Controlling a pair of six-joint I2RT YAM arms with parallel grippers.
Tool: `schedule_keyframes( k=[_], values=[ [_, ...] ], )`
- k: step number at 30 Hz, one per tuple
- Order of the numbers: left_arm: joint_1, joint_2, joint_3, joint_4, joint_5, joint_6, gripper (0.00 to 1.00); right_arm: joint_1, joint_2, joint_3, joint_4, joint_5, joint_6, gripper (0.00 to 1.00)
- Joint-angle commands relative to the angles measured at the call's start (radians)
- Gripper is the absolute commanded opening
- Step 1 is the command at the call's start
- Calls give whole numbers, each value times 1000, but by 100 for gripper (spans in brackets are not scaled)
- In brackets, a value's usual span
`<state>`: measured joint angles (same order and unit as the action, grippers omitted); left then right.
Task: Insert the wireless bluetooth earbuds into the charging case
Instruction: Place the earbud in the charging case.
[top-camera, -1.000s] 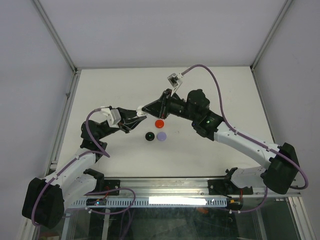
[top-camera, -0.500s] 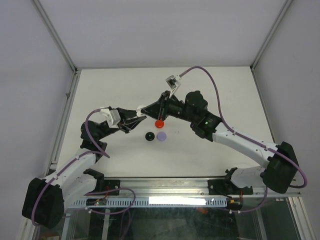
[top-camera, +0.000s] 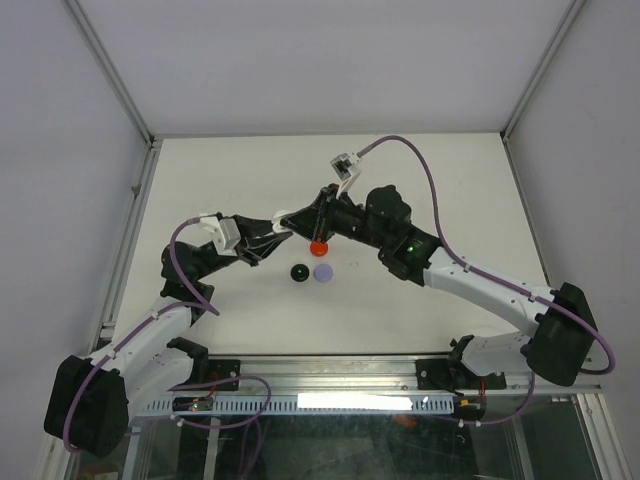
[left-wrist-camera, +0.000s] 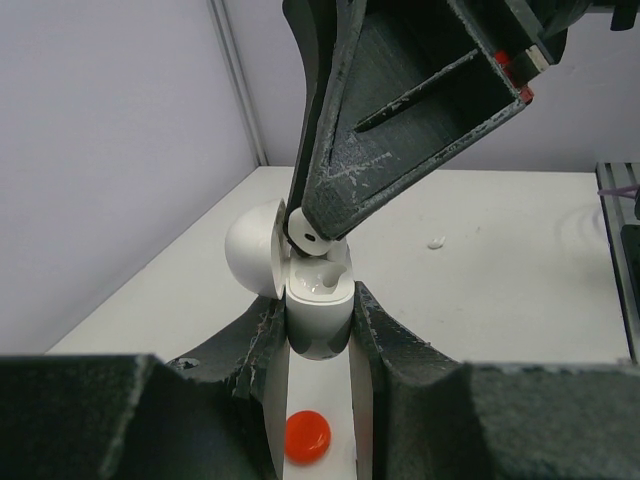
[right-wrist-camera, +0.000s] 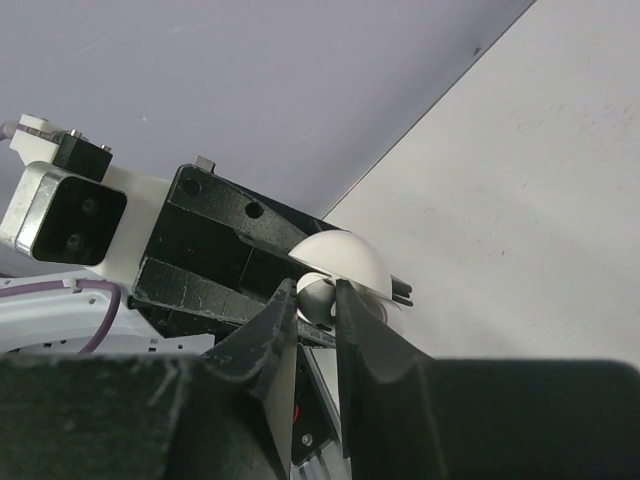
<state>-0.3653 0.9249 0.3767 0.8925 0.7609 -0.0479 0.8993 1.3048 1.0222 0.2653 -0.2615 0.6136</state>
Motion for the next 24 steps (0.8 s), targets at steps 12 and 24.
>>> schedule_keyframes(
  k=[12, 24],
  values=[
    [5, -4, 4, 27, -40, -7, 2, 29, -67, 31, -82, 160, -70, 35],
    [5, 4, 15, -3, -58, -10, 2, 29, -134, 93, -278, 249, -230, 51]
  ],
)
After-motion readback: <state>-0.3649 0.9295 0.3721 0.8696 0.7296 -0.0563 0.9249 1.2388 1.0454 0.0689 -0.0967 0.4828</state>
